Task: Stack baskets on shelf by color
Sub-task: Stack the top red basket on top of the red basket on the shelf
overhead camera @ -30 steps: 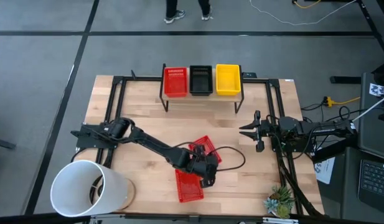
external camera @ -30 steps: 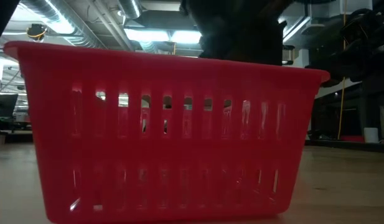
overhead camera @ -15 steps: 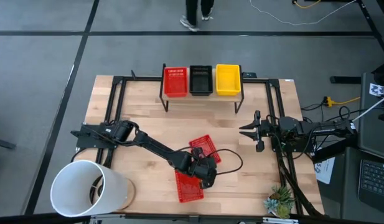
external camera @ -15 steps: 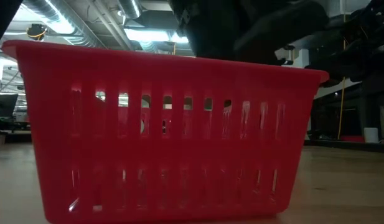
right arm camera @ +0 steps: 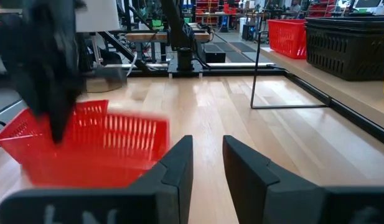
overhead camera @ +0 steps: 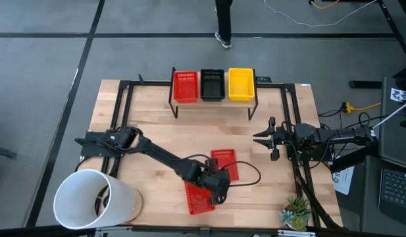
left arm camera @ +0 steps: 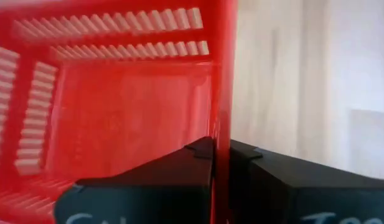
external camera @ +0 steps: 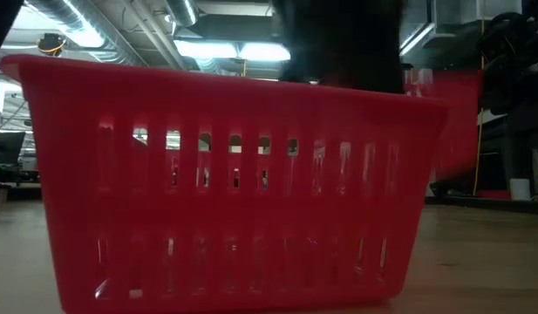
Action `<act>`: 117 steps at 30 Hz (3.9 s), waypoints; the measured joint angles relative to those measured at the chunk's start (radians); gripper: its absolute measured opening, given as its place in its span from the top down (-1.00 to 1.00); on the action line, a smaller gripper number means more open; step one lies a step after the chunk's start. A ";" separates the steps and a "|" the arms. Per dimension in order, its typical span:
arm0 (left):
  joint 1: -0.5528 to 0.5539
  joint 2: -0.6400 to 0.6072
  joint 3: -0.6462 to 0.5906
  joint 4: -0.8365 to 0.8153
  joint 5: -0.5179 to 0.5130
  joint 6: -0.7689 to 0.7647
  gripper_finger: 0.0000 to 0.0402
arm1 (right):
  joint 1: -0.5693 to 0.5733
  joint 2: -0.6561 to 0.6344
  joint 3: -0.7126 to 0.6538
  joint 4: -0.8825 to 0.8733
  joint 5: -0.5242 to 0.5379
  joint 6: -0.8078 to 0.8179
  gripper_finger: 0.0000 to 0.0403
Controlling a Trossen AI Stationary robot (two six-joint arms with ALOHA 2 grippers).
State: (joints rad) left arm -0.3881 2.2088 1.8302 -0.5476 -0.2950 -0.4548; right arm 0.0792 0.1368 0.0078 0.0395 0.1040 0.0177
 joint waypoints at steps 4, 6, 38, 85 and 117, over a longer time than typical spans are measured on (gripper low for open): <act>-0.017 -0.052 0.086 -0.129 -0.032 0.046 1.00 | 0.000 -0.001 0.000 0.001 0.000 0.000 0.56; -0.026 -0.081 0.134 -0.200 -0.061 0.065 1.00 | 0.000 0.000 0.000 0.002 0.000 0.000 0.56; 0.686 -0.538 0.088 -0.751 -0.033 0.682 1.00 | 0.000 0.000 0.000 0.000 -0.010 0.000 0.56; 0.869 -0.693 -0.289 -0.368 0.199 0.841 1.00 | 0.000 0.000 0.000 0.000 -0.010 0.000 0.56; 0.866 -0.662 -0.290 -0.386 0.181 0.828 1.00 | 0.000 0.000 0.000 0.000 -0.010 0.000 0.56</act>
State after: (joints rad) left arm 0.4782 1.5465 1.5398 -0.9337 -0.1142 0.3733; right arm 0.0795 0.1371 0.0074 0.0391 0.0944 0.0177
